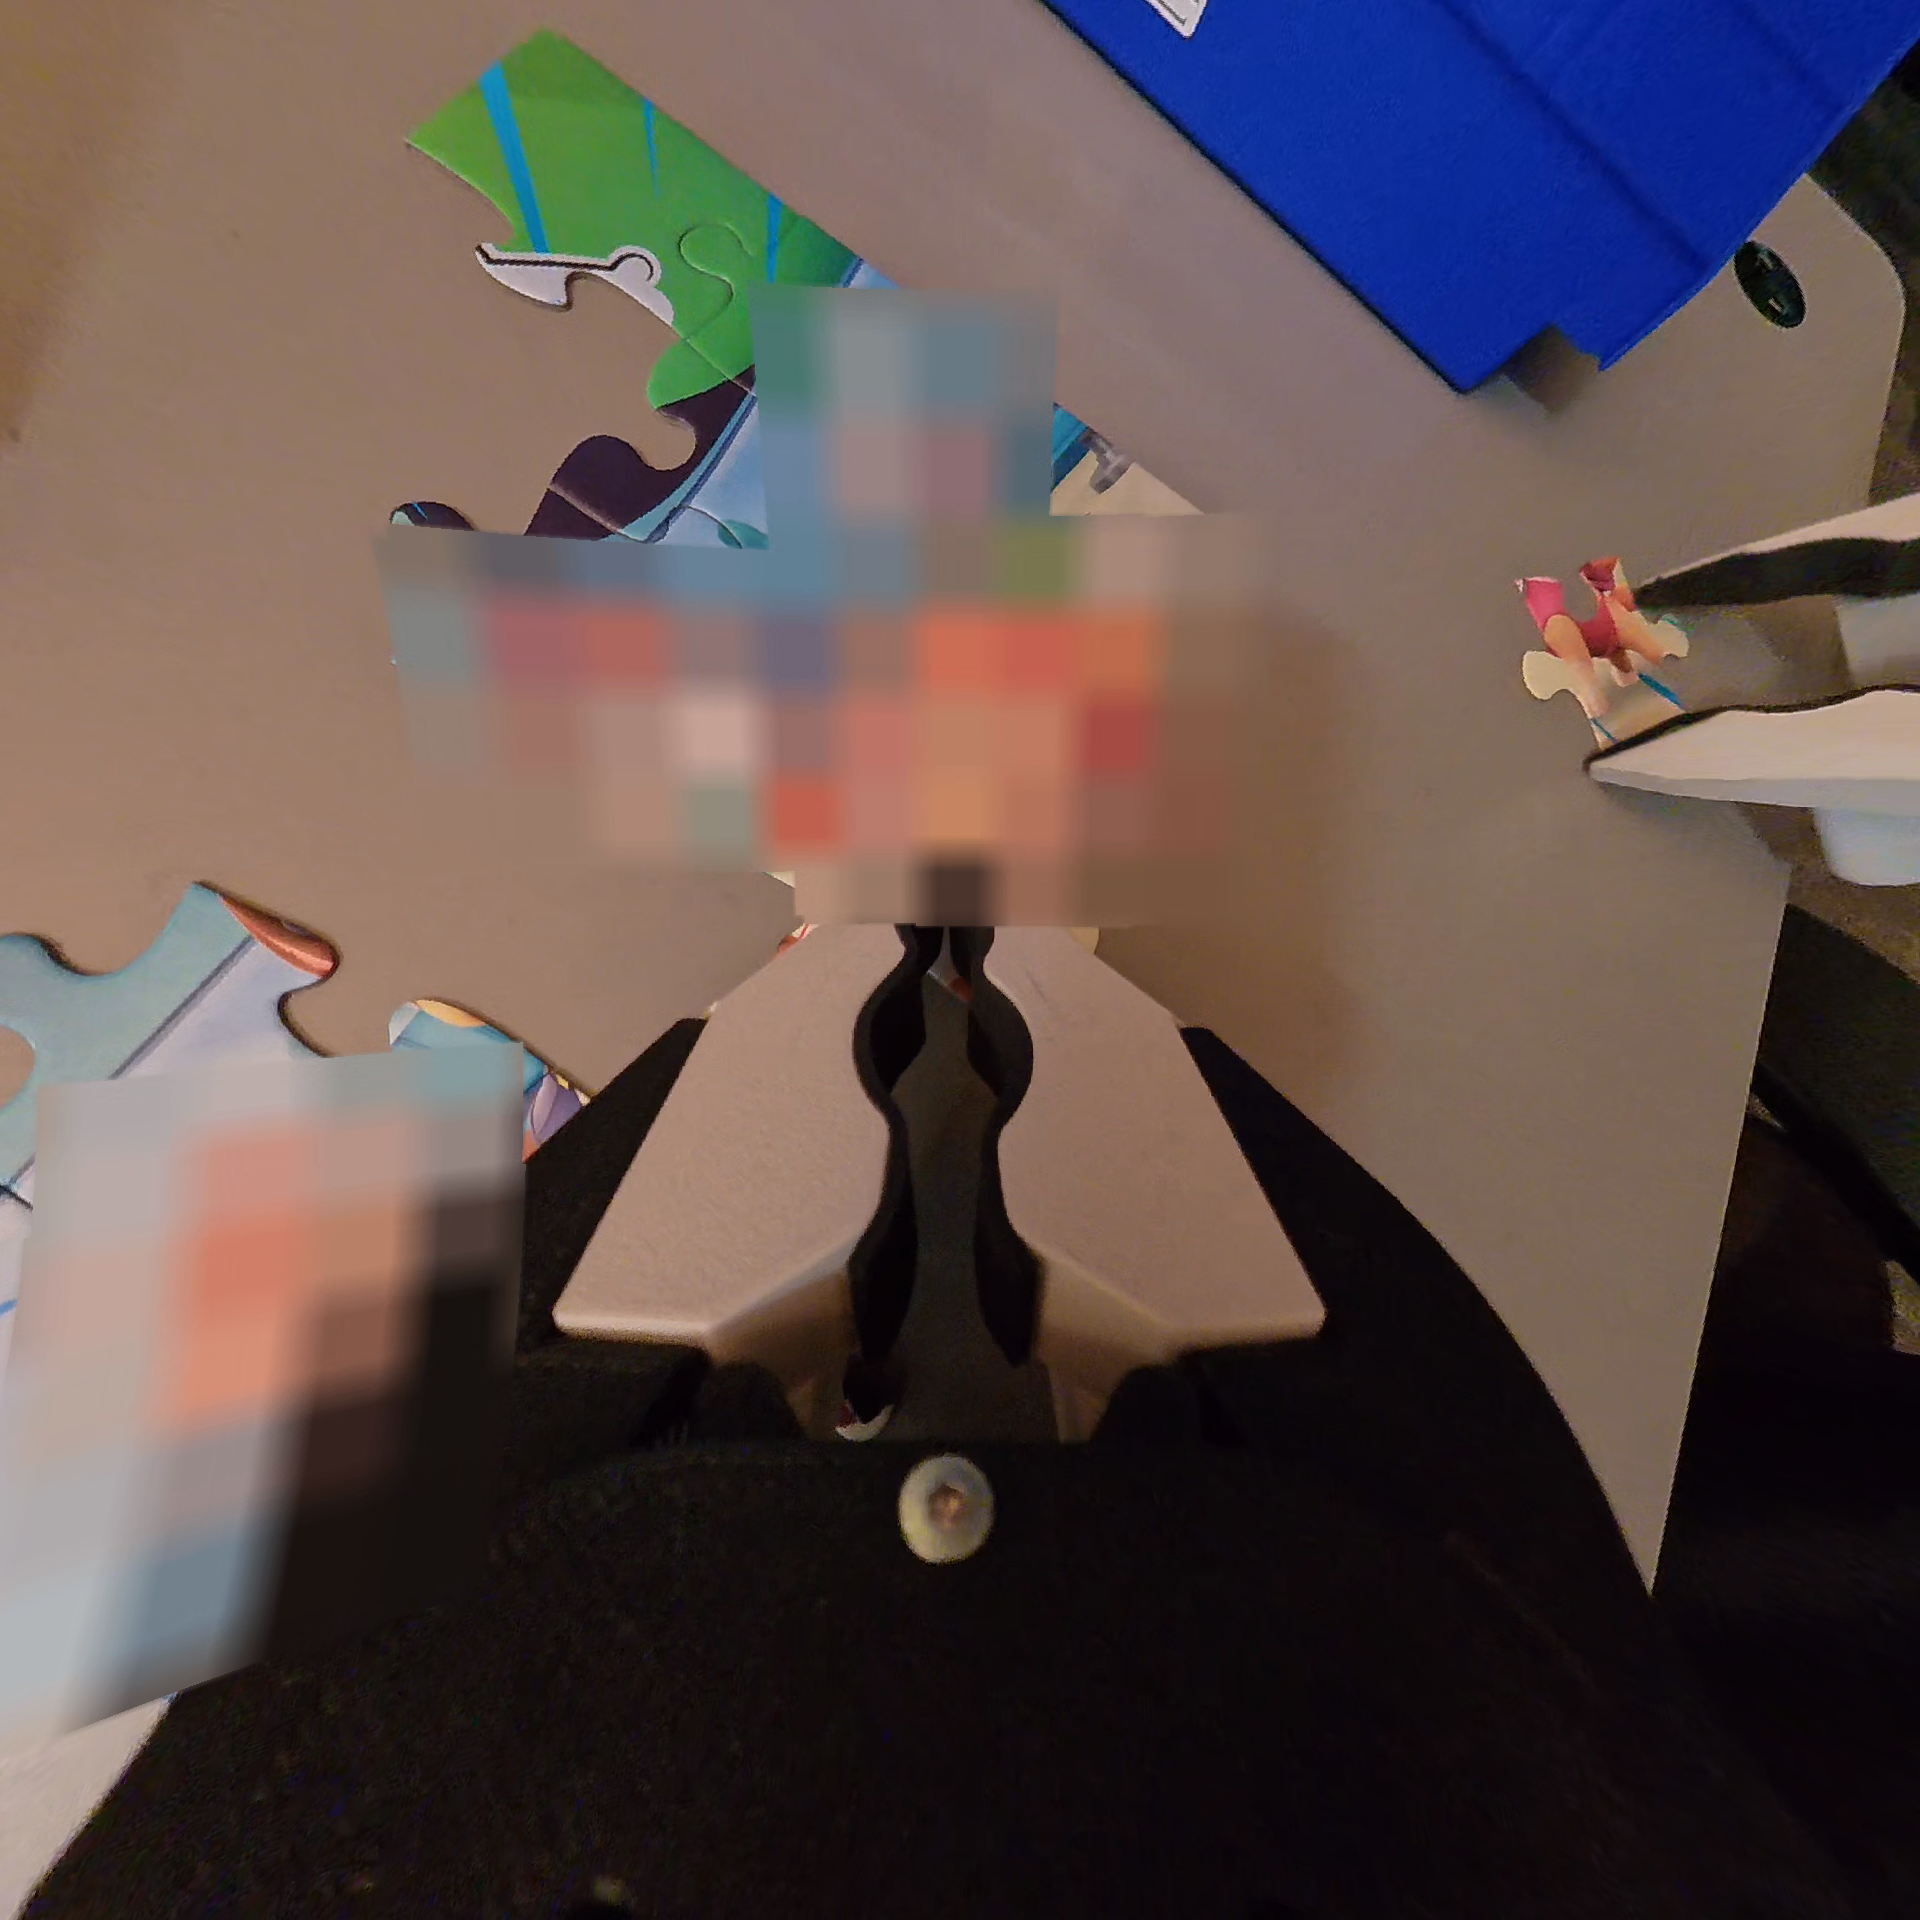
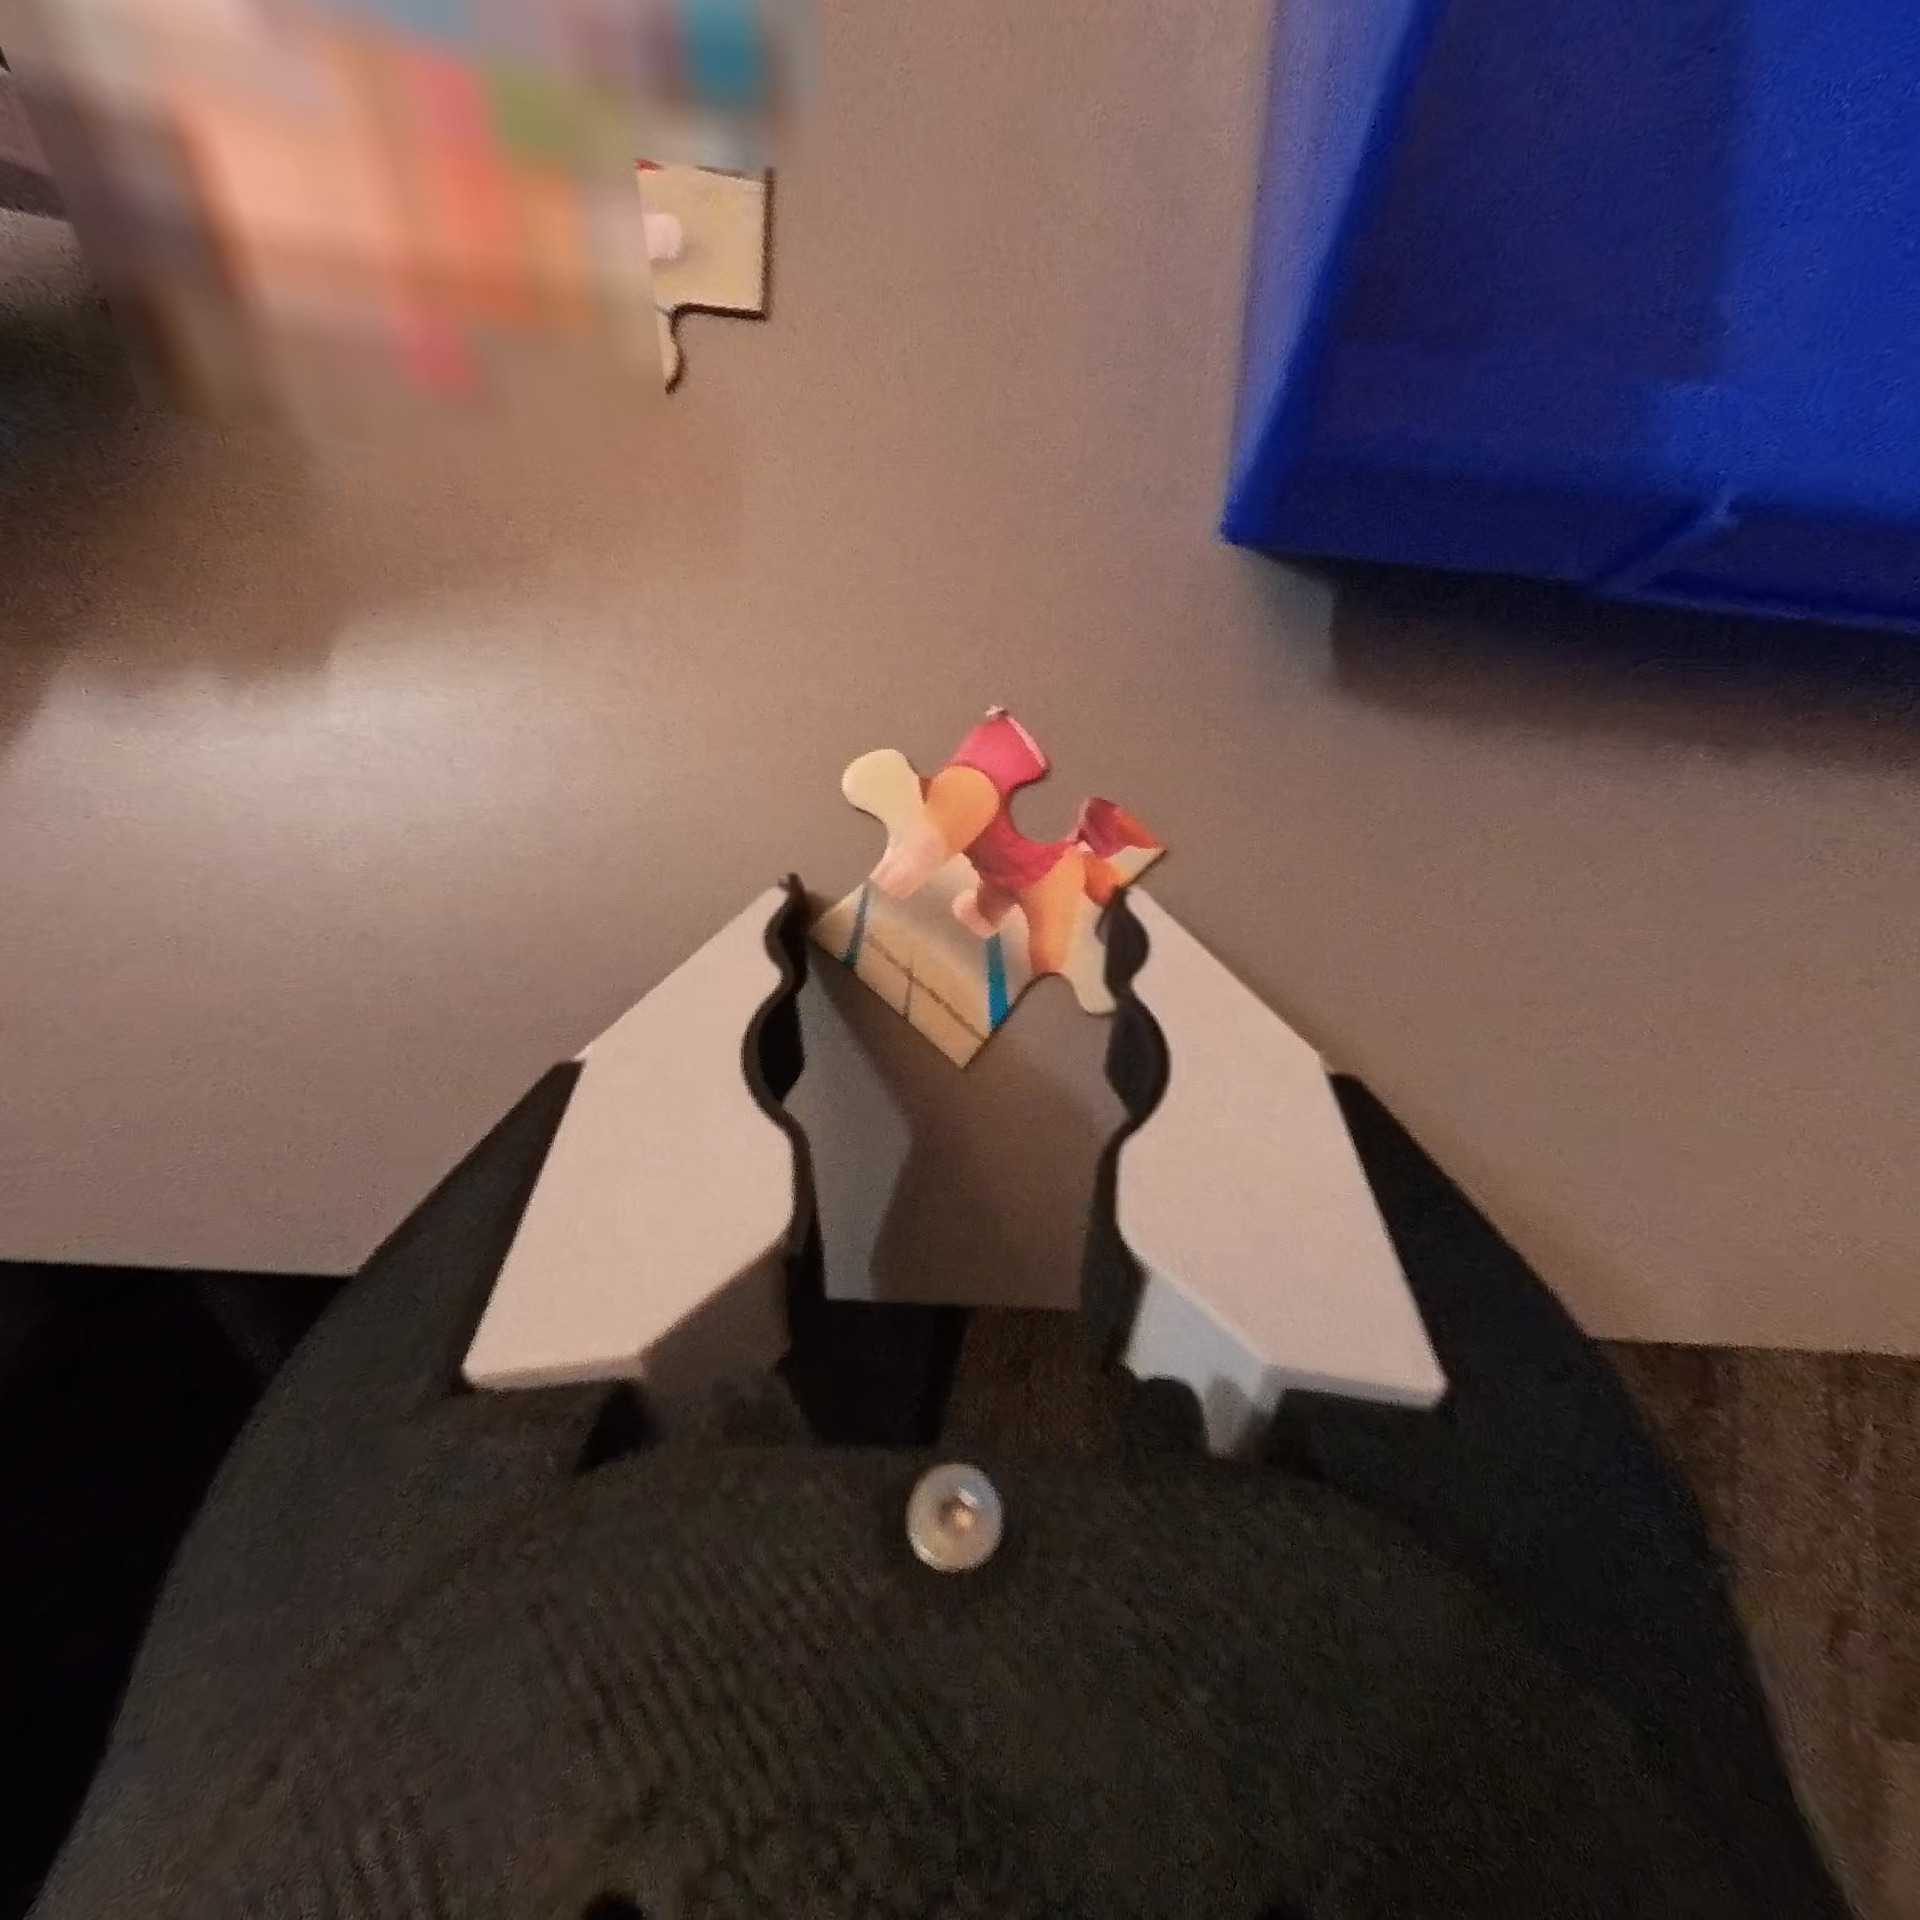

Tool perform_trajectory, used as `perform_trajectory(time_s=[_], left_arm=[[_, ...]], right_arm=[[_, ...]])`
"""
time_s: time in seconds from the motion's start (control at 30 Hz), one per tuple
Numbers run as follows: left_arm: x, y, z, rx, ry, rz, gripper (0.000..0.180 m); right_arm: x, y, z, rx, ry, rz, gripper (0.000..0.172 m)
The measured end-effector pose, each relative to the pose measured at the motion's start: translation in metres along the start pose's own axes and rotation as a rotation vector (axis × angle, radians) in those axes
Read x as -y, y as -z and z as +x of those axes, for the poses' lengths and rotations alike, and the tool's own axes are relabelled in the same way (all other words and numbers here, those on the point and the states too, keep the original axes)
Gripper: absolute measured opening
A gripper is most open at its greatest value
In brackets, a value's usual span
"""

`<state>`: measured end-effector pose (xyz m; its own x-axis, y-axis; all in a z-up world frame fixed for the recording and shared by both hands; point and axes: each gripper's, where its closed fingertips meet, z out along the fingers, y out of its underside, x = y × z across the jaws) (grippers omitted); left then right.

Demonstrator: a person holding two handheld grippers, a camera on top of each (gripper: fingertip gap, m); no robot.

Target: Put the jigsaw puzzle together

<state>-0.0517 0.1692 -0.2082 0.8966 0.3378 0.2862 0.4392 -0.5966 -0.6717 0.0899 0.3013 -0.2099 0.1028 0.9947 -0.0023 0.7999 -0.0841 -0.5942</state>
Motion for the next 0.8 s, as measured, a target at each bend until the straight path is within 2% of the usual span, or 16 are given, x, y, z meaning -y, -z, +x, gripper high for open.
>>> perform_trajectory(time_s=[0.17,0.33,0.57,0.8], left_arm=[[0.000,0.000,0.000,0.010,-0.013,-0.003,0.000],[0.000,0.000,0.000,-0.010,0.004,0.004,0.000],[0.000,0.000,0.000,-0.016,0.009,0.006,0.000],[0.000,0.000,0.000,-0.023,0.016,0.008,0.000]], right_arm=[[0.020,-0.012,-0.052,0.154,0.108,0.076,0.035],[0.043,-0.029,-0.095,0.259,0.244,0.121,0.032],[0.066,-0.046,-0.105,0.276,0.263,0.140,0.032],[0.071,-0.050,-0.104,0.246,0.238,0.139,0.034]])
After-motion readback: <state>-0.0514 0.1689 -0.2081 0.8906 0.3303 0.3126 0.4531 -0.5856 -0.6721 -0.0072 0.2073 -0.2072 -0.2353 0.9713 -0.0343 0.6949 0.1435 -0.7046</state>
